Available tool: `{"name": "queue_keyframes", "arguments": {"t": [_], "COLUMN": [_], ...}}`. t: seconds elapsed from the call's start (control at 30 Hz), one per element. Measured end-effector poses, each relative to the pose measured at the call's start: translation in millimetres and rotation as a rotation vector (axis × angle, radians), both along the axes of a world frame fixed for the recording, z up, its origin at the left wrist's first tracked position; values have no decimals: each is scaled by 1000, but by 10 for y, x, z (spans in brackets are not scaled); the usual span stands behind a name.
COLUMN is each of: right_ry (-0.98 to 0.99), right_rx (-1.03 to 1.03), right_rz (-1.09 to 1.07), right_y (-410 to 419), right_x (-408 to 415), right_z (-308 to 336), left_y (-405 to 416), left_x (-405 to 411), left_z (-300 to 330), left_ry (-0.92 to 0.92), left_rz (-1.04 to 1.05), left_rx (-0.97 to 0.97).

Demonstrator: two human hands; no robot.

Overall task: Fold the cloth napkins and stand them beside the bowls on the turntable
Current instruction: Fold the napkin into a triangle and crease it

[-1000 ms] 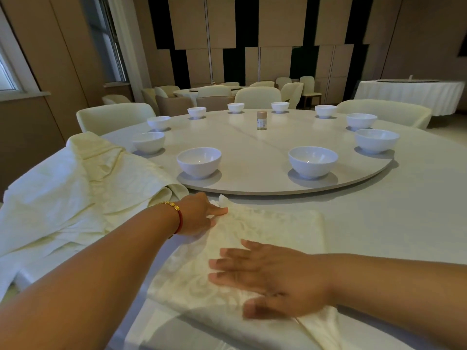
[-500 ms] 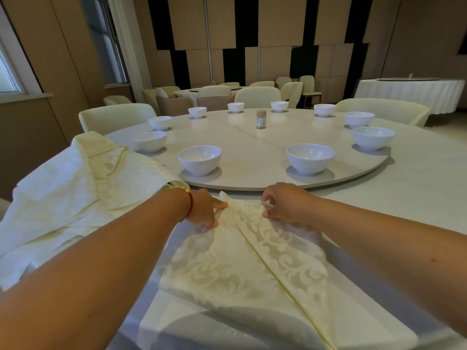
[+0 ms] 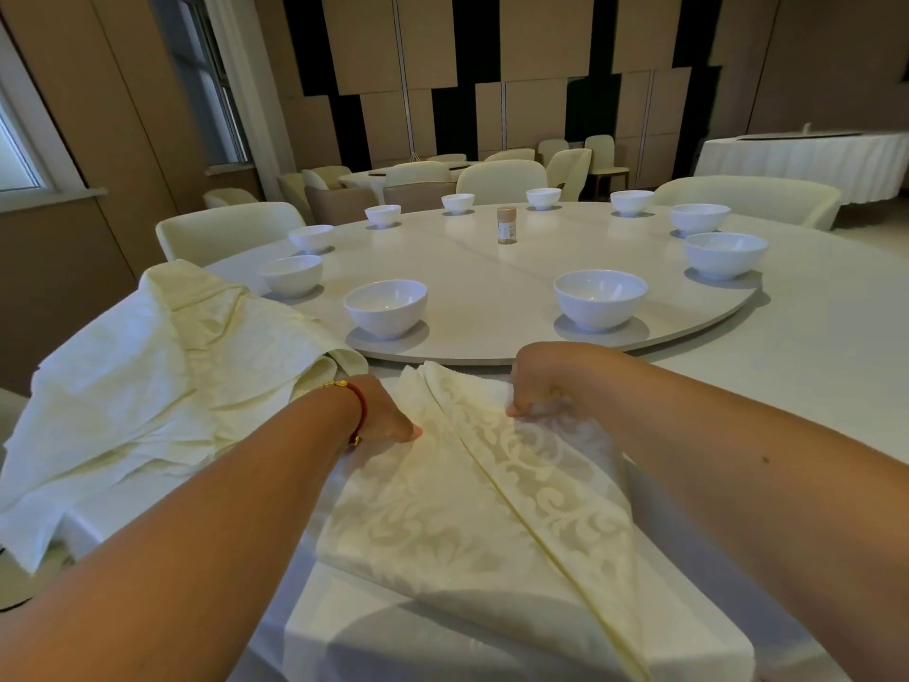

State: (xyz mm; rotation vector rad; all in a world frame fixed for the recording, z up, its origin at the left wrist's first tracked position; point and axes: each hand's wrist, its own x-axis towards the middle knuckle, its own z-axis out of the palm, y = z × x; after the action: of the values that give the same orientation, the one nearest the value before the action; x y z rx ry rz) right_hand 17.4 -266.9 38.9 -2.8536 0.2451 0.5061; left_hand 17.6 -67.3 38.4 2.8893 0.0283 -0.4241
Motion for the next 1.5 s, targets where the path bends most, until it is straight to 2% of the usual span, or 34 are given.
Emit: {"name": "queue_keyframes", "arguments": {"t": [0.1,0.3,0.43,0.6,0.7,0.77,0.9,1.07,1.13,1.2,1.33,1.5], "right_ry": [-111,-306,-578,-865,-901,-851,-617,-237,-152,-132,-248,-259], "right_rx": [18,141,209,293,433,337,273,265,291,223,46,-9], "right_rz": [4,-8,-12,-42,-44,-13,44,77,106,141,217,210], "right_y": [6,-25,-159,-248,-319,-343,-438,-469,-464,-462,-415,-401], "right_x": [-26,-133,-232,-550,-818,-977,-1241,-1624,-1761,-1842,-1914,-1776], "right_z": [-86,-122,363,1455,1765,1742,1345,531,269,60,-113,-122], "left_y": [-8,37,-63,-137,-145,-119,-31,90,93,59,14,61], "left_x": [-15,-119,-93,-199,-397,-532,-836,-1129,-1261,-1374,-1394,-1236], "left_z": [-130,-289,249,1402,1715,1675,1221,318,21,-157,-227,-232], "left_ry": [-85,-396,-627,-1054,-1185,-1215,-1044,-563,-380,-244,-240,-230], "left_rz": [19,-37,-124,-256,-342,-383,-456,-524,-536,-542,-494,-544], "left_rx": [-83,-170,-177,-199,-178,-163,-204,-283,-219,-149,-75,-153]}}
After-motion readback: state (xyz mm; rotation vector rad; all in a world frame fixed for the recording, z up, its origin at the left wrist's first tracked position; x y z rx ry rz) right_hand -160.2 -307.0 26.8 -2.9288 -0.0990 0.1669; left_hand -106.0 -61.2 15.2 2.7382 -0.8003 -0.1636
